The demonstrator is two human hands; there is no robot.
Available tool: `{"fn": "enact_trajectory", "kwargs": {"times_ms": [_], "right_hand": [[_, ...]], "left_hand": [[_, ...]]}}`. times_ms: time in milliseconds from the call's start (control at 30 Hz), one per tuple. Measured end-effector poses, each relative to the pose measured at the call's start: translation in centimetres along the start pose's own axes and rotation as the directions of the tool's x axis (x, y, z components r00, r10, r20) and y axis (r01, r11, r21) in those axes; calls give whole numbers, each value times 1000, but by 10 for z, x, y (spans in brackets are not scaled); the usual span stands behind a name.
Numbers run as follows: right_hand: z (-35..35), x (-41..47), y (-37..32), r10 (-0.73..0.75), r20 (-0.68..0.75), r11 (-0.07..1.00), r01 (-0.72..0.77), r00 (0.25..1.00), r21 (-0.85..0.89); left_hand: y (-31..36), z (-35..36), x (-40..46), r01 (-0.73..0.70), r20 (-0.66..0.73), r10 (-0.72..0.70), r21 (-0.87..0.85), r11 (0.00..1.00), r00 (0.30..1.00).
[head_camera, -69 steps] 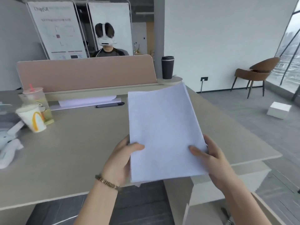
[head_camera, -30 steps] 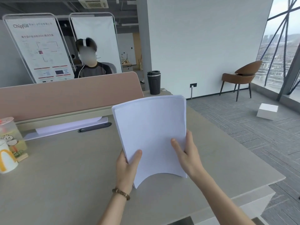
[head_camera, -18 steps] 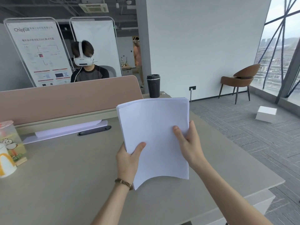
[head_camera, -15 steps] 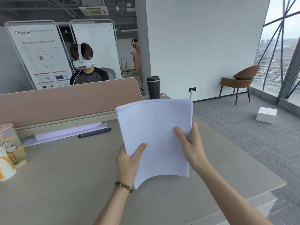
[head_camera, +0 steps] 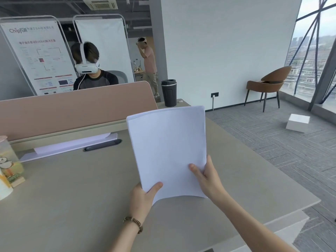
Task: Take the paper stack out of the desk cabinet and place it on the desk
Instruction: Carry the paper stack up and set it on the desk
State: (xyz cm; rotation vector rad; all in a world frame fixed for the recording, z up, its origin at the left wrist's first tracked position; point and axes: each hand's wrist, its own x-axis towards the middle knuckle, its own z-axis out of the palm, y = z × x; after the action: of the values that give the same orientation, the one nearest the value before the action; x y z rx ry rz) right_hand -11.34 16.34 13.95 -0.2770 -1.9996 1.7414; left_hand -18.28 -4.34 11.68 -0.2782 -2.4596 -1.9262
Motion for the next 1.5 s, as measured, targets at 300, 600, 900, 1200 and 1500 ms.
{"fn": "enact_trajectory", "kwargs": {"times_ms": [300, 600, 900, 1200, 1500], "right_hand": [[7, 9, 11, 93, -153, 995, -96, 984, -12], [-51, 75, 7, 111, -237, 960, -166, 965, -227], [-90, 145, 45, 212, -188, 942, -252, 959, -222], [-112, 186, 57, 309, 26, 933, -298, 951, -201], [-127, 219, 75, 324, 20, 915, -307, 946, -263]], "left_hand": [[6, 9, 17, -55, 3, 55, 134, 989, 998], [38, 67, 47, 8, 71, -13, 63, 998, 997], [35, 132, 87, 73, 47, -78, 106, 992, 996], [32, 161, 129, 135, 39, -145, 190, 972, 989], [32, 190, 154, 113, -15, -114, 298, 948, 993]]}}
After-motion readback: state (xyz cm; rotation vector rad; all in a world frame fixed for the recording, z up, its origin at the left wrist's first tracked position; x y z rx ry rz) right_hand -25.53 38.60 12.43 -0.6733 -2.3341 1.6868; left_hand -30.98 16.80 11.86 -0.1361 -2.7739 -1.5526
